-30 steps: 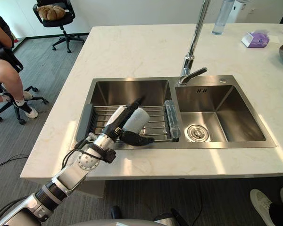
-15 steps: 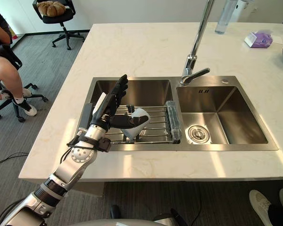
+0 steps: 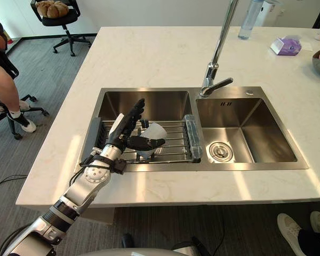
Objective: Walk over to the sink, pick up the cup, carry it to the dishwasher, place the cup inside the dishwasher, then close the dishwasher door
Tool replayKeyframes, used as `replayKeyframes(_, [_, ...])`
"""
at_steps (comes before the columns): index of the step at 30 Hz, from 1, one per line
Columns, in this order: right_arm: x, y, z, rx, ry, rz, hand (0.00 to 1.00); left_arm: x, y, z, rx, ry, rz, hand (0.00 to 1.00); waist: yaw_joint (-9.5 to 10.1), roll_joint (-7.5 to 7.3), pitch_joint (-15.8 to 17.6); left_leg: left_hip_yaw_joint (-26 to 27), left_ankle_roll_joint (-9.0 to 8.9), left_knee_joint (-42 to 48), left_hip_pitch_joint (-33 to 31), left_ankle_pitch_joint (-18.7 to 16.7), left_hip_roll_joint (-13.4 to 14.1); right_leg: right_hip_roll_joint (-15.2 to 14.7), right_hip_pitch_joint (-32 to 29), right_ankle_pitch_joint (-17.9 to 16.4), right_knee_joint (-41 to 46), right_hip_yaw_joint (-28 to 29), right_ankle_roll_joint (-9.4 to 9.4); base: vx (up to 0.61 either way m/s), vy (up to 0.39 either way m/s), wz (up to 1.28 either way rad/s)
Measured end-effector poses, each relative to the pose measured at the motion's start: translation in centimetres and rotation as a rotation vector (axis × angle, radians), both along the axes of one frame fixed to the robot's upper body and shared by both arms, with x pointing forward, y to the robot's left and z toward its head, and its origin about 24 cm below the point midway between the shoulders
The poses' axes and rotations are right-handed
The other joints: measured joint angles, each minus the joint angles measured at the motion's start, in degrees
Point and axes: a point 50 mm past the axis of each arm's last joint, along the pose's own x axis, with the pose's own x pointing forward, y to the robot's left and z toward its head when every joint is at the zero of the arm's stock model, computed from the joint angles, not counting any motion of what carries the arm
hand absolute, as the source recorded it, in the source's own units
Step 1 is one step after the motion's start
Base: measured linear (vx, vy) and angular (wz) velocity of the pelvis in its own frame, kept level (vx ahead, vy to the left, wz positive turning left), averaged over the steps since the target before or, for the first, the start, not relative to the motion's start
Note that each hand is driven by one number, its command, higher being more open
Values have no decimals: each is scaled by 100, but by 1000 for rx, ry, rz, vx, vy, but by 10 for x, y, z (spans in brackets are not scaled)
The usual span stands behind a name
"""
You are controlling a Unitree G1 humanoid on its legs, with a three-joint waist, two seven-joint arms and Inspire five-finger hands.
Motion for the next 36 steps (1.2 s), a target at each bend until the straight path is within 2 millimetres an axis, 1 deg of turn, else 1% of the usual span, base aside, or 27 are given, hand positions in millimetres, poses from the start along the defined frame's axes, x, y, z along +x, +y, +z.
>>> replayKeyframes(2, [0,0,0,0,0,0,100,0,0,-2,53,0,-9,100,-1,0,0,0,-3,0,0,-2,2,3,0,0,0,-1,1,-4,-38,0])
replayKeyframes(11, [1,0,0,0,-1,8,100,-3,1,-8,179,-2,-51,100,-15,1,1,-1,-4,0,-1,-3,17,14,-3,2,1,-4,4,-10,-25,0])
replayKeyframes(20, [2,-3,1,-12,-5,44,100,-4,5,-12,334,-30,-44,100,-19,14,8,-15,-5,2,-7,-2,17,15,-4,4,2,-31,9,0,0,0])
replayKeyframes(36, [7,-8,2,-32,-19,85,100,-2,-1,-10,407,-19,-32,100,-23,70,49,-62,-24,-1,-28,16,29,33,-2,4,15,-97,15,0,0,0])
